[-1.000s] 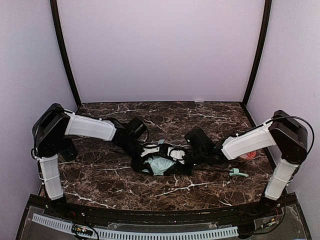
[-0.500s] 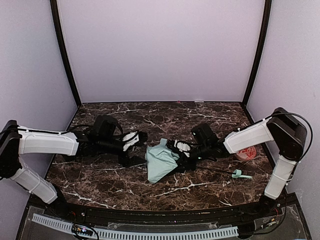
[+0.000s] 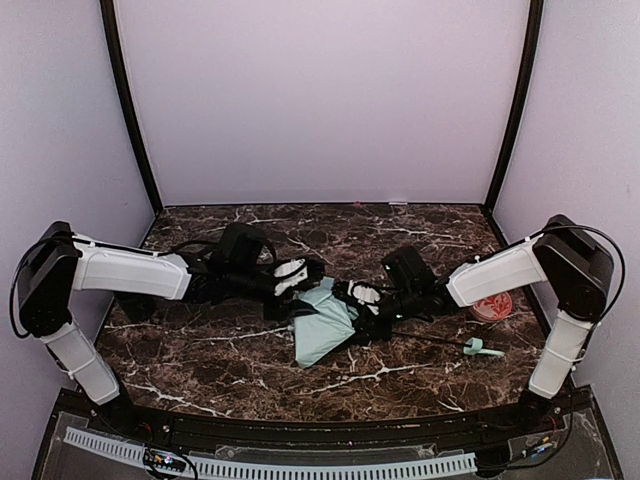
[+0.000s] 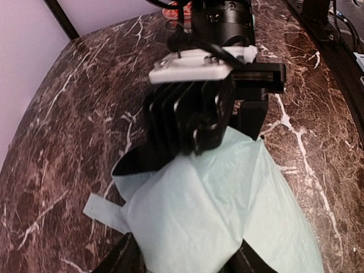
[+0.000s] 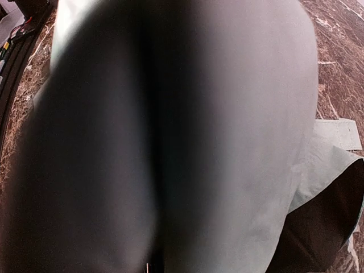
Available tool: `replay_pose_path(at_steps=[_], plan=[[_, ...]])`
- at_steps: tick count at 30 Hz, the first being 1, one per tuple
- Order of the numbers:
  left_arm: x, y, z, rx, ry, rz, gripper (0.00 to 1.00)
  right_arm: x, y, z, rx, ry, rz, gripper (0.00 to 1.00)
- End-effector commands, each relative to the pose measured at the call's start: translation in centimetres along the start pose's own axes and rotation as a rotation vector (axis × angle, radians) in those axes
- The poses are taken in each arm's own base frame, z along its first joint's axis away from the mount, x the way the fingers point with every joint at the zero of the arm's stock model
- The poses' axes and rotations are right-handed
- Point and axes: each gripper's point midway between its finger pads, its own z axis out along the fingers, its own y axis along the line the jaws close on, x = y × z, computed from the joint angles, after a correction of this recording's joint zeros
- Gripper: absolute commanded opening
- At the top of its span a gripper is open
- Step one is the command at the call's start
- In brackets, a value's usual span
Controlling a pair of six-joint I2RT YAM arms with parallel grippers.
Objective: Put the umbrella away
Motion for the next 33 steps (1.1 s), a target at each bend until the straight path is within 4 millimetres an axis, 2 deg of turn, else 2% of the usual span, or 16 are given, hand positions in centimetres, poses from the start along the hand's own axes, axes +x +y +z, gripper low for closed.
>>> replay_pose_path(at_steps=[1, 3, 5, 8, 10, 12, 16, 19, 21, 23, 25, 27, 29, 31, 33], plan=[[-2.1, -1.7, 2.0, 0.082, -0.055, 0.088, 0.43, -0.5, -0.7, 0.1, 0.049, 0.006, -0.048, 0.17], [-1.9, -3.0, 3.2, 0.14, -0.045, 0.098, 0.34, -1.1, -0.9, 0.1, 0.057, -0.017, -0.061, 0.18], [-1.4, -4.4, 4.4, 0.21, -0.033, 0.086, 0.34, -2.0, -1.1, 0.0, 0.063, -0.045, -0.071, 0.2], [0.5, -5.9, 5.8, 0.283, 0.003, 0.061, 0.41, -3.2, -1.2, -0.4, 0.072, -0.086, -0.088, 0.25], [2.2, -6.0, 6.7, 0.278, 0.05, 0.045, 0.43, -3.5, -1.1, -0.6, 0.074, -0.101, -0.102, 0.27], [3.1, -6.2, 7.3, 0.298, 0.079, 0.04, 0.48, -3.7, -1.1, -0.6, 0.072, -0.11, -0.112, 0.29], [4.2, -6.4, 7.4, 0.308, 0.139, 0.015, 0.68, -3.4, -1.2, -0.5, 0.076, -0.097, -0.115, 0.32], [4.4, -5.7, 6.4, 0.244, 0.147, 0.039, 0.79, -3.0, -0.7, -0.8, 0.069, -0.094, -0.148, 0.26], [2.2, -5.2, 4.4, 0.211, 0.1, 0.078, 0.84, -2.6, -0.5, -0.8, 0.059, -0.086, -0.165, 0.18], [-0.1, -4.8, 2.1, 0.18, 0.038, 0.127, 0.9, -2.2, -0.3, -0.6, 0.048, -0.065, -0.18, 0.16], [-1.3, -4.2, 0.2, 0.123, -0.01, 0.163, 0.98, -1.7, -0.3, -0.4, 0.041, -0.039, -0.19, 0.16], [-0.5, -3.9, -1.0, 0.099, -0.012, 0.169, 0.99, -1.2, -0.3, -0.2, 0.033, -0.015, -0.205, 0.15], [1.6, -3.5, -1.3, 0.108, 0.024, 0.129, 0.99, -1.1, -0.2, -0.2, 0.03, -0.005, -0.211, 0.15], [3.4, -3.3, -0.9, 0.126, 0.068, 0.087, 0.99, -1.0, -0.1, -0.2, 0.036, -0.003, -0.226, 0.15], [3.8, -3.8, -0.2, 0.164, 0.066, 0.064, 0.99, -1.3, 0.0, -0.3, 0.046, -0.01, -0.243, 0.15]])
